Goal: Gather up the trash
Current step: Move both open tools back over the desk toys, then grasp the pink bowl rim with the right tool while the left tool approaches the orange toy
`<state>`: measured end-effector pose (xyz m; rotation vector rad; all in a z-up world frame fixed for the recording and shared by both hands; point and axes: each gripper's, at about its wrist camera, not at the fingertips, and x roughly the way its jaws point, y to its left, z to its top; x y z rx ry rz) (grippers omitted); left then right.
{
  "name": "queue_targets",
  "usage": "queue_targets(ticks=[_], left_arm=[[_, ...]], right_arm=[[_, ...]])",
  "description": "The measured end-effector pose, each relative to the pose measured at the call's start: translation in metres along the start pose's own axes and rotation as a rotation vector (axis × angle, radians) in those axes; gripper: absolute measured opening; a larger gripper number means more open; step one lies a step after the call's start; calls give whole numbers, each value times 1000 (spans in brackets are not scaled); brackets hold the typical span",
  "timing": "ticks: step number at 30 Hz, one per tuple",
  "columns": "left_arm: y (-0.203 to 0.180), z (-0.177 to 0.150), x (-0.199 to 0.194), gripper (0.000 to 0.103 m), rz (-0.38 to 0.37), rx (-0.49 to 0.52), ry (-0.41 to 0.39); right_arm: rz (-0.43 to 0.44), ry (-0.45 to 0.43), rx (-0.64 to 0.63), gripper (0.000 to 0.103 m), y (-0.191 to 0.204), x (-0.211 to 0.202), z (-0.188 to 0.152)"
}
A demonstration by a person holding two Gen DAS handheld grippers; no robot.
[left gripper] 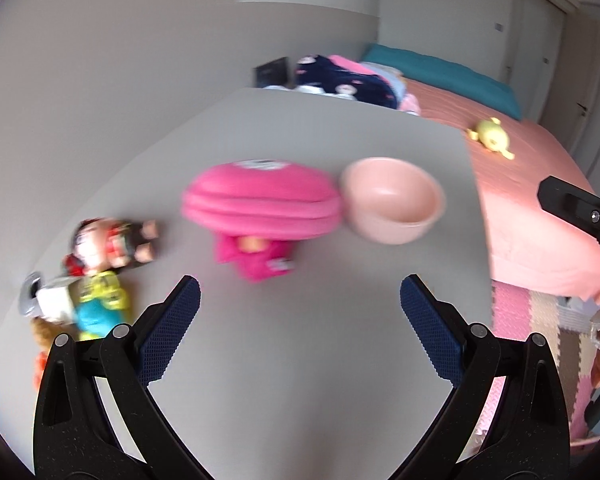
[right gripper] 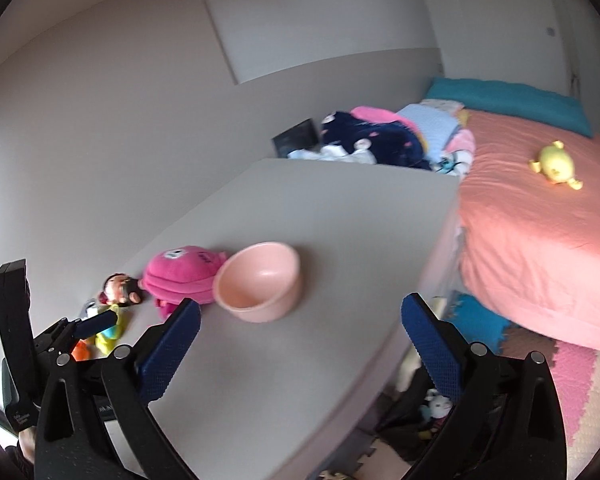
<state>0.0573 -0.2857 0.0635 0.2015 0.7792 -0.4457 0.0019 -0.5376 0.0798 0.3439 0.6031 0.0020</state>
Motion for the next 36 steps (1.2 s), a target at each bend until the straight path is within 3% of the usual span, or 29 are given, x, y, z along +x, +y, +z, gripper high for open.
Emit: queue_targets(ticks=[5, 9, 11, 15, 20, 25, 32, 36], left_arm=[[48, -13, -14, 97, 67, -44, 1], [89, -25, -27, 97, 138, -83, 4], [106, -31, -30, 97, 159, -116, 10], [140, -43, -34, 97, 203, -188, 34], [177, -64, -37, 97, 215, -305, 59], [198, -82, -26, 97, 200, -400, 86], [199, -92, -13, 97, 227, -400, 117], [201, -98, -13, 84, 257, -399, 113]], right_arm=[[3, 38, 5, 100, 16, 25, 3], [-44, 82, -7, 98, 24, 51, 7], [-72, 114, -11, 93, 27, 67, 8], [-126, 170, -3, 68, 30, 95, 9], [-178, 212, 5, 60, 28, 115, 3], [-202, 249, -21, 40, 29, 127, -6], [-210, 230, -43, 16, 34, 124, -10], [-175, 218, -28, 13, 34, 117, -10]])
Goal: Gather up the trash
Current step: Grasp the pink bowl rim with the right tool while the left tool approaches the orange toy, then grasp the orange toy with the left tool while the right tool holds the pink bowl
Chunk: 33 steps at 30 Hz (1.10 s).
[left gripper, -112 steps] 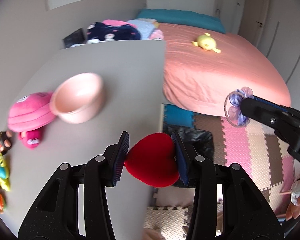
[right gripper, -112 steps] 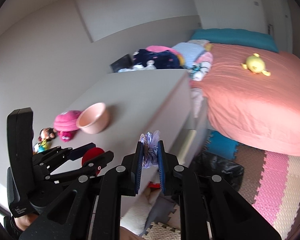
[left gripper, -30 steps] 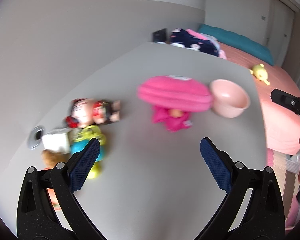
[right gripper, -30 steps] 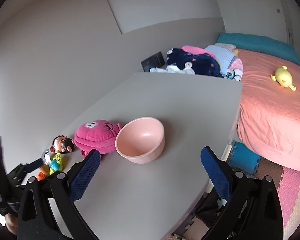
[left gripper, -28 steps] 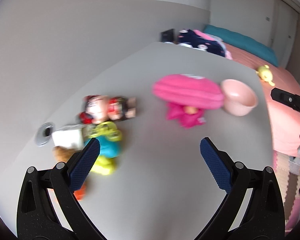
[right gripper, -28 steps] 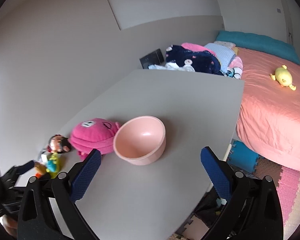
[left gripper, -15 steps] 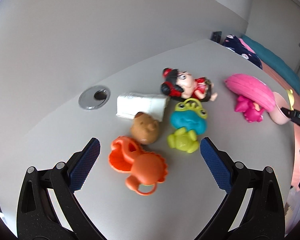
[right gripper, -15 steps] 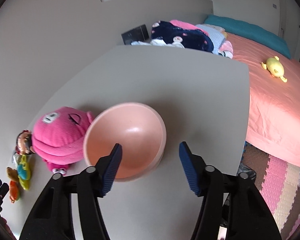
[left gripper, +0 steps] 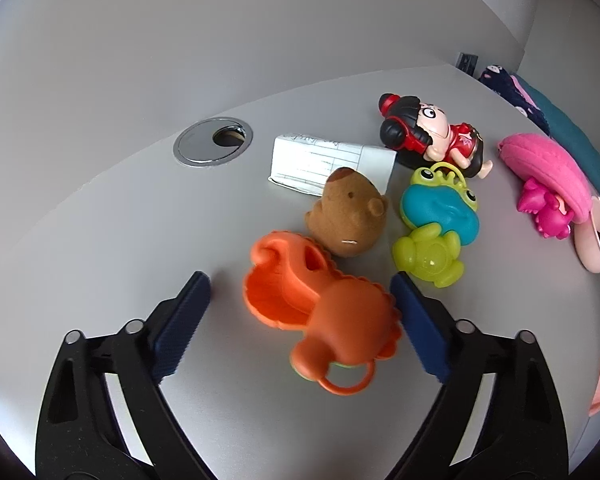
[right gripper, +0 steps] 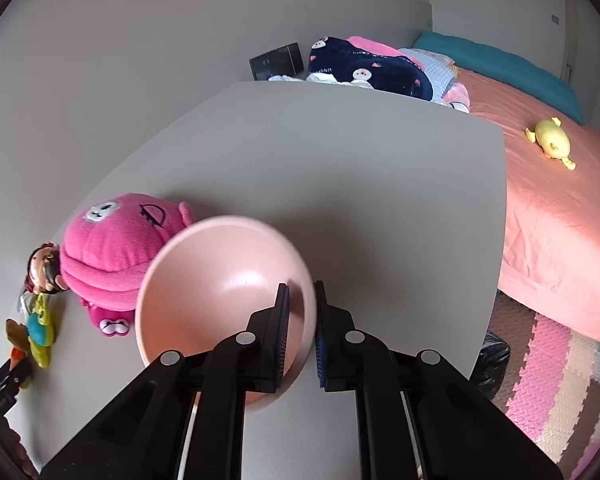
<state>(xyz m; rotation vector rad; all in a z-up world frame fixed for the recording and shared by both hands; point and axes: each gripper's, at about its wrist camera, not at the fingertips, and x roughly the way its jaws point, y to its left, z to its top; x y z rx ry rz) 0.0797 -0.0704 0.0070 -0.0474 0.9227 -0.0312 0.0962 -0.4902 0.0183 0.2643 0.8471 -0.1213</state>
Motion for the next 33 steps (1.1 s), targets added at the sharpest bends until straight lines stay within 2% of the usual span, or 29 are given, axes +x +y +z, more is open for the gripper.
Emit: queue_targets(ticks=[2, 4, 10, 14, 20, 33], left_arm=[[2, -2, -1, 79, 18, 4, -8], [4, -2, -4, 69, 17, -4, -19], [10, -8, -12, 68, -14, -33, -22], [-2, -12, -25, 68, -22, -22, -44], [-36, -13, -47, 68, -58, 33, -85], [-169, -18, -70, 68, -221, 231, -88]], right_arm=[[16, -9, -3, 12, 0, -5, -2], [34, -12, -2, 12, -1, -9, -4], [87, -3, 38, 12, -11, -18, -12], [125, -14, 74, 12, -22, -28, -17], [145, -38, 105, 12, -46, -46, -23], [88, -104, 196, 13, -138, -91, -38]])
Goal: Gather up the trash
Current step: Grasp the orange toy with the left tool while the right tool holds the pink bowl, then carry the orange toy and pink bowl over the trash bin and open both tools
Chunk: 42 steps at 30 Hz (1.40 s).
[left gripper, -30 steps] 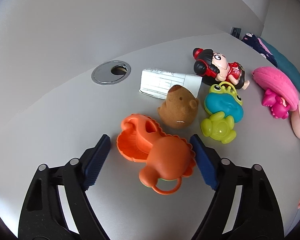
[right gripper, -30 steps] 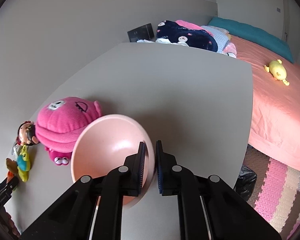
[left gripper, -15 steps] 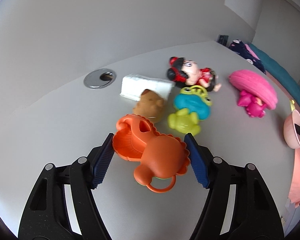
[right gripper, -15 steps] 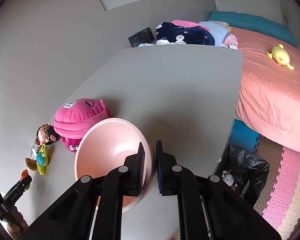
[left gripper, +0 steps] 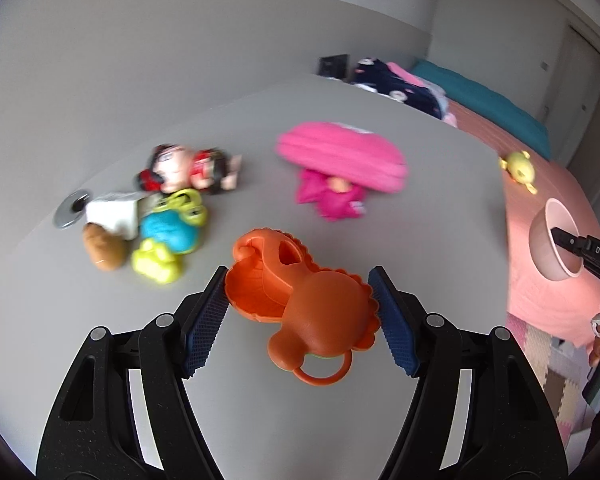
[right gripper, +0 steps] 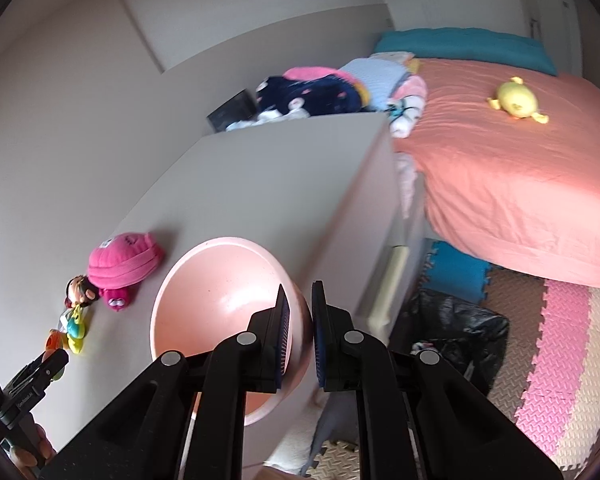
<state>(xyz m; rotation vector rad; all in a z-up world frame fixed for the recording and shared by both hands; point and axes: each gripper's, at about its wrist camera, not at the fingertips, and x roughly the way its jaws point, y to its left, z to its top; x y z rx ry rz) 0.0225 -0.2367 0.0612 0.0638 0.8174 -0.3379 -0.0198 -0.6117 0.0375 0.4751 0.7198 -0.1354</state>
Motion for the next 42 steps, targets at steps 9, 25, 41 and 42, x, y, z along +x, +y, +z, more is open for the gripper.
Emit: queue_targets(ticks=[9, 25, 41, 42], left_arm=[[-119, 11, 14, 68, -152, 180, 7], [-283, -9, 44, 69, -340, 444, 85], [-339, -15, 67, 97, -331, 587, 72], [-336, -13, 68, 97, -325, 577, 77]], right_arm=[[-83, -54, 42, 13, -61, -41, 3], [-216, -35, 131, 13, -143, -67, 5], [-276, -60, 288, 101, -183, -69, 25], [-278, -70, 290, 101, -184, -72, 25]])
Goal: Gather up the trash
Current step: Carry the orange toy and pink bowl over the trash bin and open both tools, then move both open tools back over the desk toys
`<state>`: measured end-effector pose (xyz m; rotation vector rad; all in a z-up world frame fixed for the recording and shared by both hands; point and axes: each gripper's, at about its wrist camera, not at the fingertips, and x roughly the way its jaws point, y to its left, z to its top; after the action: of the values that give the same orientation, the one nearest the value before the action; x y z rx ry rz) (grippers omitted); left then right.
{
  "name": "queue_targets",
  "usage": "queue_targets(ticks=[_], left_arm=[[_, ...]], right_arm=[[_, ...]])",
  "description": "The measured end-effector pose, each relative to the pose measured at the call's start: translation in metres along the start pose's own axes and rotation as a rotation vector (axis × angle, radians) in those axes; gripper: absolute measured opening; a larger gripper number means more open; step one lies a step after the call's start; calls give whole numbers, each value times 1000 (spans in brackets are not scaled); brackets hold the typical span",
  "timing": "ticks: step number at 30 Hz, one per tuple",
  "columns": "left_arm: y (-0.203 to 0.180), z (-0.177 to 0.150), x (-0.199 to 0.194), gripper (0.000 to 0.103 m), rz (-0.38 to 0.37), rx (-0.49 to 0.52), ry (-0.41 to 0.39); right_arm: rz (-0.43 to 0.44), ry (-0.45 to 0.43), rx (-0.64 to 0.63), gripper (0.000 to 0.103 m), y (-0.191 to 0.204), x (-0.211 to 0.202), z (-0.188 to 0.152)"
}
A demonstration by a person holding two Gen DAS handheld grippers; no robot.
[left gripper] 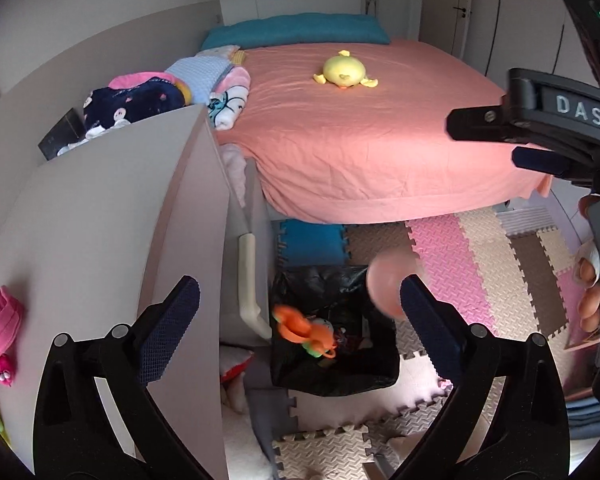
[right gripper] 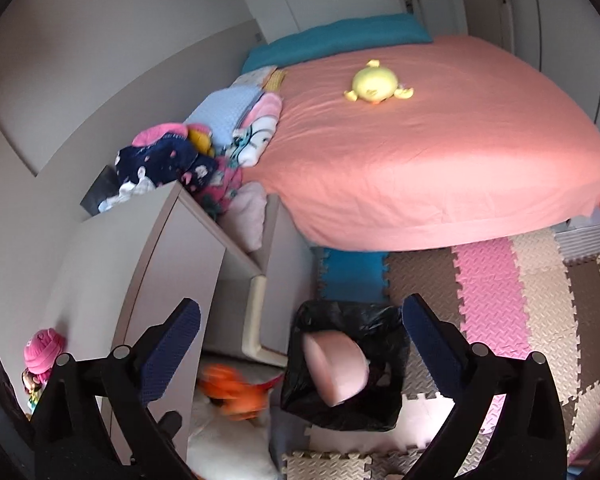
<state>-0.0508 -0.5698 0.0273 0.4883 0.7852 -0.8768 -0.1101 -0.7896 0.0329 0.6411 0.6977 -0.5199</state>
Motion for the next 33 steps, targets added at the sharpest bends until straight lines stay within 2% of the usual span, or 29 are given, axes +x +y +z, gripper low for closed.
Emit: queue_targets(ticks=[6, 16, 27, 33], left_arm=[[16, -3, -6, 97, -29, -55, 0], [38, -11, -20, 97, -24, -89, -21], [93, -30, -42, 97, 29, -185, -42], [126, -46, -59, 97, 71, -237, -56]], right_arm=[[-15, -26, 30, 101, -2, -8, -3], [15, -24, 3, 101, 21, -11, -11], [75, 8, -83, 101, 76, -6, -29], [149, 37, -136, 101, 115, -6, -43]])
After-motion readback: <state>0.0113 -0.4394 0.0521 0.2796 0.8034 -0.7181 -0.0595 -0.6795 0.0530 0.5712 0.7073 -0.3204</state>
